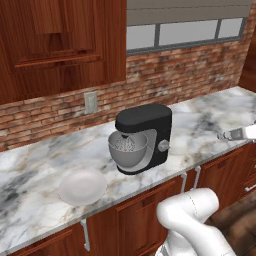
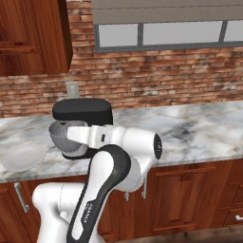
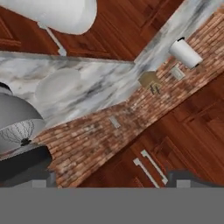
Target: Add butter and sugar cubes to the stand mixer bowl and then turn on the stand mixer to begin making frosting.
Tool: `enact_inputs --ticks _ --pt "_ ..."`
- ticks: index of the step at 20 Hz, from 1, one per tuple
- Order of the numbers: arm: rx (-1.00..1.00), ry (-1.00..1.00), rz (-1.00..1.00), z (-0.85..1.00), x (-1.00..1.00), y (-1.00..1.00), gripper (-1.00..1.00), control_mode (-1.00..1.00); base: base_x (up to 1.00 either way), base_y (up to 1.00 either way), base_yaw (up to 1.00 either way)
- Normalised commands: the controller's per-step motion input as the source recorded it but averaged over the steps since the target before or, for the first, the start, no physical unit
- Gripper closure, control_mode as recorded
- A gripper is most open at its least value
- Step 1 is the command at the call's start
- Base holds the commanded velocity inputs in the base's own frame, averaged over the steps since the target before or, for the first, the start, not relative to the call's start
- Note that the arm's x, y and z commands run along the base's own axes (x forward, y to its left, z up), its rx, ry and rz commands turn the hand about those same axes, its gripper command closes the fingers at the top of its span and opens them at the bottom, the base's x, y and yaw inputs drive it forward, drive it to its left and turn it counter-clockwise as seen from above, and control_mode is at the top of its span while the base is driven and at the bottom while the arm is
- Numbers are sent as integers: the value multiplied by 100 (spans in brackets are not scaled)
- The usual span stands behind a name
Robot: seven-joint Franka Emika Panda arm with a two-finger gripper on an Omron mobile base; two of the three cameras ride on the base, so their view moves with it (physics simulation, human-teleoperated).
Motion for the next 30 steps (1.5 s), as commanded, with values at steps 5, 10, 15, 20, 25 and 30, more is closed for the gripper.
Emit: enact_inputs --ticks 5,10,15,20,25,30 --pt "13 45 -6 -10 -1 -10 -100 -100 0 0 0" --pt "1 43 -17 -19 4 4 -100 -100 0 0 0" --pt "0 27 -10 -44 23 2 -100 -100 0 0 0" --pt "0 14 0 -50 35 -1 -100 -100 0 0 0" --pt "0 14 0 -42 46 0 -100 -100 0 0 0" --pt "0 11 0 -28 66 0 -100 -100 0 0 0"
